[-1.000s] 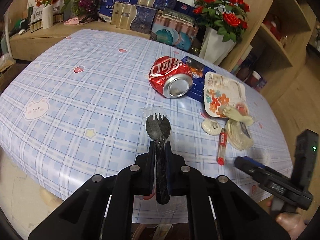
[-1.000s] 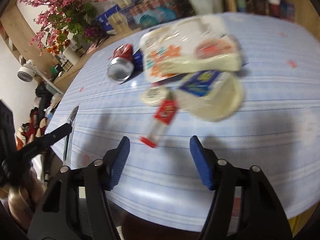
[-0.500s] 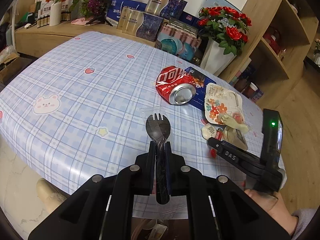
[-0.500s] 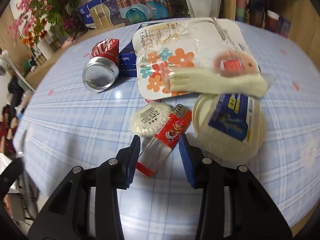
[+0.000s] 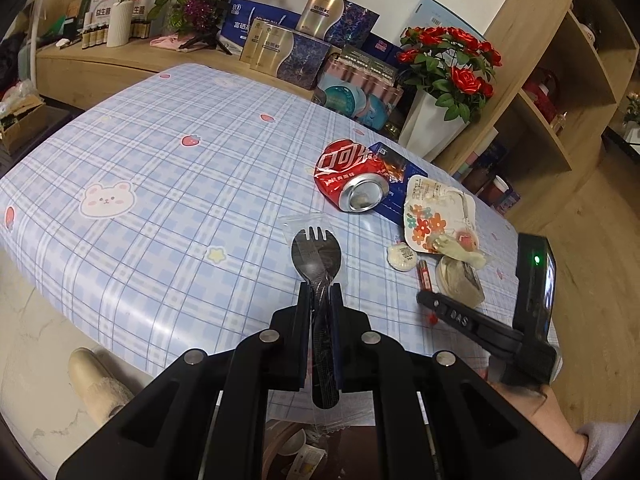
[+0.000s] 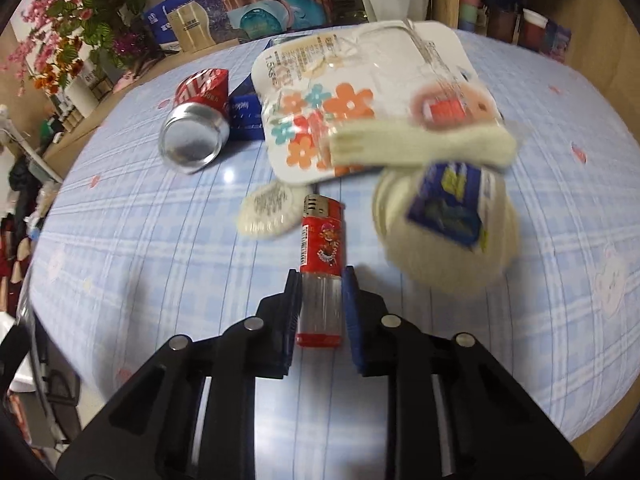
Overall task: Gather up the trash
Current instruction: 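Grasp the red lighter with the right tool, then drop the lighter in the bin with the right tool while the left carries the spork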
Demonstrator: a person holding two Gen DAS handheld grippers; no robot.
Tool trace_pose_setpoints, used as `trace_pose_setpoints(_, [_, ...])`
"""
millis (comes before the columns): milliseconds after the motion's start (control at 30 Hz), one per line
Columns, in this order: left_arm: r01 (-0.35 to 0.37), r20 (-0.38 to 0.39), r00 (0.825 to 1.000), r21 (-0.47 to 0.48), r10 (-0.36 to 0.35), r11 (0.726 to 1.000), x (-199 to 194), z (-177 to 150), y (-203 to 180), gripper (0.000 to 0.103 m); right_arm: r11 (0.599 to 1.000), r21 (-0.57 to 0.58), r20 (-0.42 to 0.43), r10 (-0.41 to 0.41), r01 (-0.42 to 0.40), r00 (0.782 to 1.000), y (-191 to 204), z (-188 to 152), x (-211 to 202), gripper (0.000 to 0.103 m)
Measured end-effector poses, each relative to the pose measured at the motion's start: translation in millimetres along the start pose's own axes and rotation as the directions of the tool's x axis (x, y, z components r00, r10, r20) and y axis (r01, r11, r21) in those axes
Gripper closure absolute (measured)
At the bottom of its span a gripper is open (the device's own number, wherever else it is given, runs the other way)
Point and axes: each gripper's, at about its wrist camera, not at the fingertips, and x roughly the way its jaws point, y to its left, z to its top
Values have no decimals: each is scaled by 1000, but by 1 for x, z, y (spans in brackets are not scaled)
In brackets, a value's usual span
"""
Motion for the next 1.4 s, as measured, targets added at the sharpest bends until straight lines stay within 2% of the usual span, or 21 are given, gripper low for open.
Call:
trace_pose_setpoints(133, [8, -3, 1000, 9, -8, 1000, -5, -3, -7, 93, 999, 13, -9, 50, -50, 999, -10, -23, -16, 79])
trace_pose_setpoints(400, [14, -17, 1000, 37, -14, 999, -15, -15, -21, 93, 995, 48, 23, 90, -91, 996, -40, -59, -49, 79])
trace_pose_setpoints(600, [21, -14, 1000, 68, -20, 997, -28, -20, -38, 93, 989, 79, 75, 123, -129, 990, -60, -66, -78, 79])
trace_pose_setpoints(900, [40, 11, 999, 136, -42, 990, -58, -25, -71, 93, 979, 43, 148, 189, -198, 971, -66, -76, -124, 79])
trace_pose_setpoints(1133, [58, 26, 998, 165, -63, 985, -80, -39, -87, 93, 967, 34, 149, 243, -251, 958, -70, -104, -151, 79])
trace_pose_setpoints(1400, [81, -5, 997, 209, -82, 975, -91, -68, -100, 93, 962, 29, 117, 268, -273, 956, -71, -146, -162, 79])
